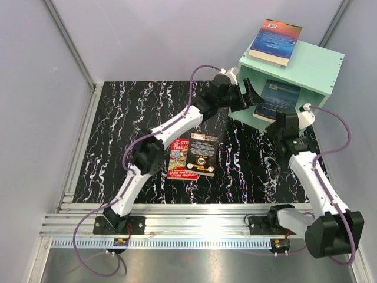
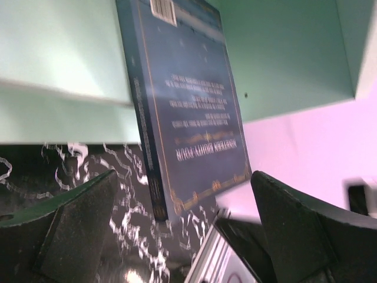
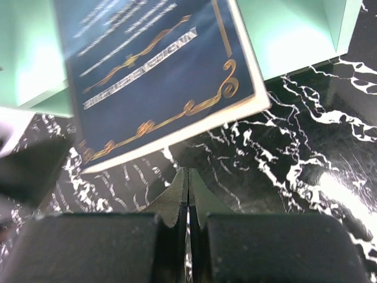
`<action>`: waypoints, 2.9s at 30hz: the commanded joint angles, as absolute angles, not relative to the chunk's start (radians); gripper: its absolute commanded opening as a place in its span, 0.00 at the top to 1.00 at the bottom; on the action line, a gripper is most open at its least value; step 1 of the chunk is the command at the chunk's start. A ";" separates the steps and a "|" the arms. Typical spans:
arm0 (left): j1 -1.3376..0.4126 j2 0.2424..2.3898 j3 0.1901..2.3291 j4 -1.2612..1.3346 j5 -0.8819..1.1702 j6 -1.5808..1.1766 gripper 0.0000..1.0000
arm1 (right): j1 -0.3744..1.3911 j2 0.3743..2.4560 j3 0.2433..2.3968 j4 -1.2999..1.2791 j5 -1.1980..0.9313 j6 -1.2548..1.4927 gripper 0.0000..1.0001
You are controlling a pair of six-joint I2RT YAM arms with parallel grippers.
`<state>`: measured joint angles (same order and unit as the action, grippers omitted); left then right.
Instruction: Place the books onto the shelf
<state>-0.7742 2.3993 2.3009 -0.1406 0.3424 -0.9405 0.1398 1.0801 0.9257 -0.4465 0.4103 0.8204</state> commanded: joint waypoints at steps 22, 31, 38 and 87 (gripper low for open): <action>-0.775 1.968 1.671 -0.077 0.328 -0.782 0.10 | 0.012 1.324 1.003 -0.207 0.380 0.825 1.00; -0.816 1.609 1.134 0.055 0.227 -0.775 0.12 | -0.025 1.420 1.065 -0.178 0.339 0.821 1.00; -0.821 1.476 1.000 0.011 0.178 -0.753 0.12 | -0.026 1.448 1.063 -0.115 0.276 0.847 1.00; -0.653 1.624 0.891 -0.095 0.113 -0.657 0.05 | 0.287 1.351 0.439 0.376 -0.288 1.038 0.14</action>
<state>-0.6571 1.5845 0.8646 -0.1471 0.0616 -0.6525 0.2672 1.3048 0.4503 0.2607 -0.2527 1.0077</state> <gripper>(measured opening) 0.954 0.863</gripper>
